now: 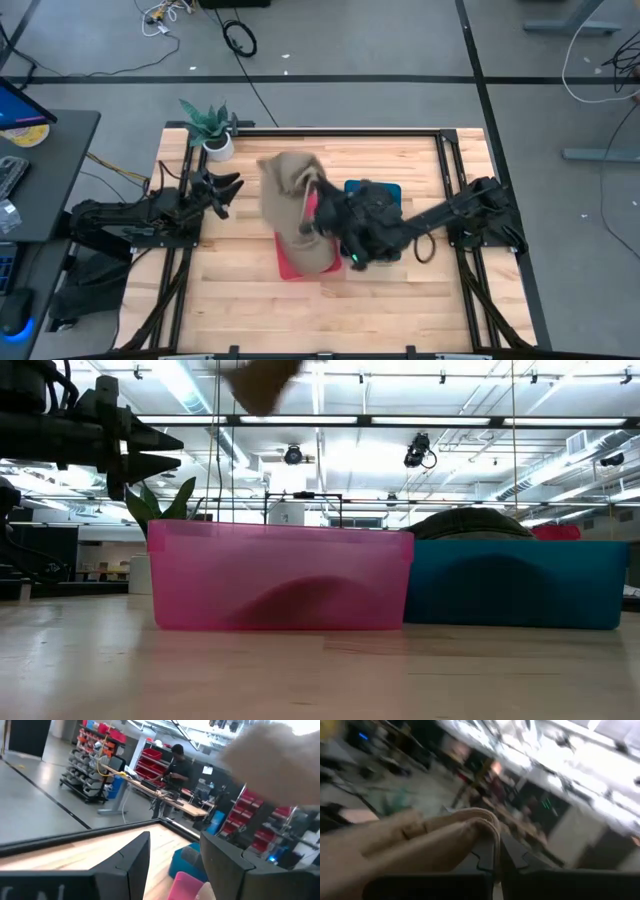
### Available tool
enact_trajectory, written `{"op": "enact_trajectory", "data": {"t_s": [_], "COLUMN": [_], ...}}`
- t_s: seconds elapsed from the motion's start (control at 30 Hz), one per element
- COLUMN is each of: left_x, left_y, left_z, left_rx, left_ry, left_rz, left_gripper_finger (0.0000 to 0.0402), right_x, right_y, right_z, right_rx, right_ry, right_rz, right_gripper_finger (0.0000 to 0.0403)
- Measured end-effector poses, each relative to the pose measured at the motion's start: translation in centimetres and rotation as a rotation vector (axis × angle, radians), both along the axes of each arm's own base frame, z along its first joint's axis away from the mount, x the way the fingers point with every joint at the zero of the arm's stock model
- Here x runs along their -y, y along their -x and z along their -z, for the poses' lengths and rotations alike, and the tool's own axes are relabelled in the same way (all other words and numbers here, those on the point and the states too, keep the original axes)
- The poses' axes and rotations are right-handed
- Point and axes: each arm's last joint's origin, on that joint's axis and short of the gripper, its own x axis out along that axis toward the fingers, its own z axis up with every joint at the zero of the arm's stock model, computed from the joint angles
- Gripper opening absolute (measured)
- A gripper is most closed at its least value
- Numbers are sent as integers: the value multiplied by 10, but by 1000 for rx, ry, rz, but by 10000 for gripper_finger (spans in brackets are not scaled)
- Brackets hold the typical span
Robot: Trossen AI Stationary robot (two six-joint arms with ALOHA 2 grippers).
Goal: Pick & Place hat
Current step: Put the brown cap into the red bin
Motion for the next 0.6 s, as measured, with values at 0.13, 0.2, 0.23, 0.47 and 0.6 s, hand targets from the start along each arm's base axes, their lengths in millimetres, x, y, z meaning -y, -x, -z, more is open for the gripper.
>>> {"op": "enact_trajectory", "data": {"t_s": [0.13, 0.2, 0.23, 0.47, 0.6], "left_x": [0, 0, 0, 1, 1], "left_y": [0, 0, 0, 0, 0], "left_z": [0, 0, 0, 0, 0], "left_rx": [20, 23, 23, 23, 23], "left_ry": [32, 35, 34, 32, 31], "left_rz": [4, 15, 24, 39, 39], "left_gripper_finger": [177, 177, 177, 177, 177], "right_x": [34, 49, 56, 73, 64], "right_y": [-15, -20, -21, -21, -22], "right_z": [17, 26, 29, 34, 31], "right_rx": [-28, -48, -51, -98, -75], "right_ry": [-59, -73, -80, -78, -74], "right_rz": [127, 181, 206, 369, 244], "right_gripper_finger": [4, 4, 4, 4, 4]}}
